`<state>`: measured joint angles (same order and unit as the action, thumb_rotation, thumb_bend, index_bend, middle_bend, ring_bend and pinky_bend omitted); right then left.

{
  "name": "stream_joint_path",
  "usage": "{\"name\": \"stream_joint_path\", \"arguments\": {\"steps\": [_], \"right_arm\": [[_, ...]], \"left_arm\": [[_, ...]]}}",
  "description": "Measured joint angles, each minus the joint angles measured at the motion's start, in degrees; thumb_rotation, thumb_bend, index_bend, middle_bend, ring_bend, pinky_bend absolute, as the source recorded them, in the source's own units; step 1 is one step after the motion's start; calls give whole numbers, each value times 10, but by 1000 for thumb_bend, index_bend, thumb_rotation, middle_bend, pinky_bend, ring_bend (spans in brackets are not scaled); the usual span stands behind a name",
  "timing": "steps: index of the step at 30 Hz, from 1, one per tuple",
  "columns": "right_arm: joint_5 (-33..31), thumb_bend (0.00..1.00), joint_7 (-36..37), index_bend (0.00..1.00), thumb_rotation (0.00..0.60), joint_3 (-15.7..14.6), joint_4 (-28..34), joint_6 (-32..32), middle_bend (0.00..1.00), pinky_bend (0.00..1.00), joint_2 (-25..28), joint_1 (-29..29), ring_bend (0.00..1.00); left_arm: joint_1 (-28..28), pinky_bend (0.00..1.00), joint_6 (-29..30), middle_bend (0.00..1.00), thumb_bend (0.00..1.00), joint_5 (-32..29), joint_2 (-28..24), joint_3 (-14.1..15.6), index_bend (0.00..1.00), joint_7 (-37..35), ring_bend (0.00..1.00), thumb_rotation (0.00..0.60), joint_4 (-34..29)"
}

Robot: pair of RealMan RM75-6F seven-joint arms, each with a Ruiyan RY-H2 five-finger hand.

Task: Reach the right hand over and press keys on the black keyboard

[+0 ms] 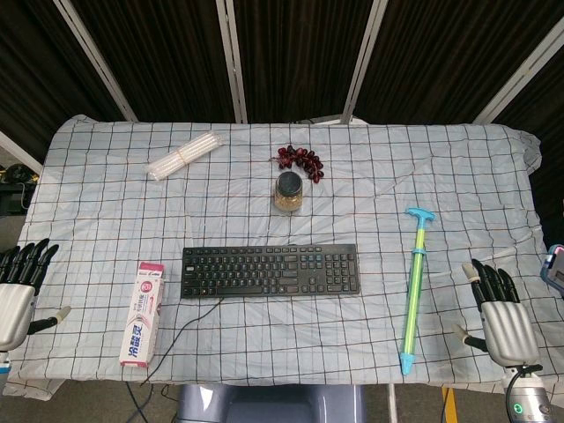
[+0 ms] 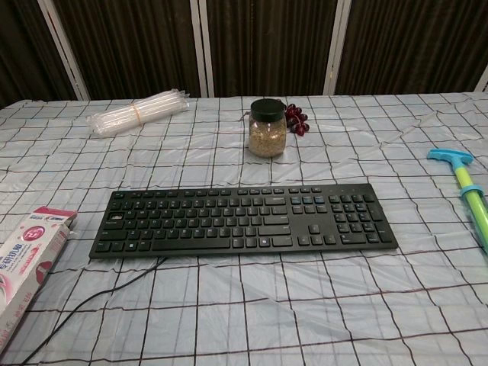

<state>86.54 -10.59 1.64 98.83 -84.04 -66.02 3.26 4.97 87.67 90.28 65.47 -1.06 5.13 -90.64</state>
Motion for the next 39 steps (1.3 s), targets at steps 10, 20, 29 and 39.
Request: {"name": "stream_joint_path", "arguments": {"steps": [10, 20, 29, 39], "right_arm": [[-3, 130, 0, 0, 600, 0, 1, 2, 0, 0, -1, 1, 0], [-11, 130, -6, 0, 600, 5, 14, 14, 1, 8, -3, 8, 0], [-36, 196, -32, 93, 600, 33, 71, 50, 760, 660, -1, 43, 717], [-265, 430, -228, 101, 600, 81, 145, 147, 886, 759, -55, 154, 866]], "left_arm": [[-1, 0, 6, 0, 64, 3, 0, 0, 0, -1, 0, 600, 0], [-2, 0, 10, 0, 65, 7, 0, -1, 0, -6, 0, 600, 1], [-1, 0, 11, 0, 64, 7, 0, -3, 0, -4, 0, 600, 0], [-1, 0, 10, 0, 64, 3, -3, -4, 0, -17, 0, 600, 0]]}}
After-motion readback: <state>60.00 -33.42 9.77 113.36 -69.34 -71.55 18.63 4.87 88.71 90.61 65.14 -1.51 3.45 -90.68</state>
